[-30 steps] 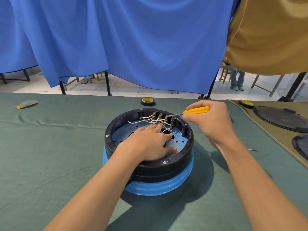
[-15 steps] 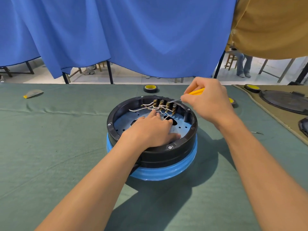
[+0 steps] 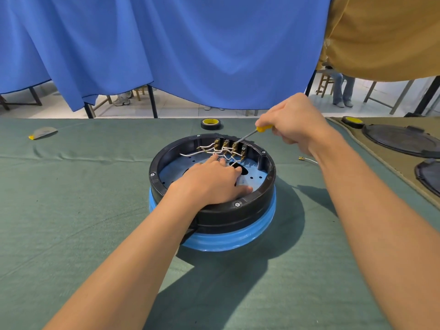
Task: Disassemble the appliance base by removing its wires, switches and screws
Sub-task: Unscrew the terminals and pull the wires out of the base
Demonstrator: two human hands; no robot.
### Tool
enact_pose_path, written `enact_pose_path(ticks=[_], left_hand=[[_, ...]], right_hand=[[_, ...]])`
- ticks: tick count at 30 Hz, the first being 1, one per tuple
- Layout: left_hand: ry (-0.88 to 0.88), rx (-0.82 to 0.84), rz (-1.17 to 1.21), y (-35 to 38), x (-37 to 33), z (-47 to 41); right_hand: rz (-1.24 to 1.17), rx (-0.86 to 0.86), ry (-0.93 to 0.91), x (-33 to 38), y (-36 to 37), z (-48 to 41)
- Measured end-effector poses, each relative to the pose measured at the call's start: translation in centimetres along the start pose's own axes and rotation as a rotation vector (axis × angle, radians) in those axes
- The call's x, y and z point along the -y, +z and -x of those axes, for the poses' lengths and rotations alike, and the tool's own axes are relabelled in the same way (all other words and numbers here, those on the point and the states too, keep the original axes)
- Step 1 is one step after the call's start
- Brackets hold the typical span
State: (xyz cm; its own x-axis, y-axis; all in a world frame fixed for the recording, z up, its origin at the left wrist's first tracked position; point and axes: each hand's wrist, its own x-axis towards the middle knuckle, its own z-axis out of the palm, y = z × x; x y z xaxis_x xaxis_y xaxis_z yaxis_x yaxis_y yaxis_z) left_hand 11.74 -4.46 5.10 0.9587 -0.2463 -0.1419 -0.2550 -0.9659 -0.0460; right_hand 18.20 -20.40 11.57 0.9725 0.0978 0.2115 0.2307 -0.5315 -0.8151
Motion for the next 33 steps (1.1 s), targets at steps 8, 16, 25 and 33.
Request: enact_pose_path(ticks=[8,16,25,33], left_hand=[[-0.005,0.013,0.009,0.0,0.1,-0.1],[0.002,-0.005,0.023,0.0,0.0,0.1],[0.003,-0.014,0.012,0.1,0.0,0.0],[-0.004,-0.015,0.006,0.0,-0.2,0.2]], right_hand=[[-0.224,0.138,0.252,-0.2,0.1,-2.0],[-0.134,-0.102,-0.070,-2.3,-0.3,0.9],[-0.590,-0.513,-0.020,-3.9,4.2,3.7],[-0.367,-0.557,-0.132,-3.4,5.2,3.4]])
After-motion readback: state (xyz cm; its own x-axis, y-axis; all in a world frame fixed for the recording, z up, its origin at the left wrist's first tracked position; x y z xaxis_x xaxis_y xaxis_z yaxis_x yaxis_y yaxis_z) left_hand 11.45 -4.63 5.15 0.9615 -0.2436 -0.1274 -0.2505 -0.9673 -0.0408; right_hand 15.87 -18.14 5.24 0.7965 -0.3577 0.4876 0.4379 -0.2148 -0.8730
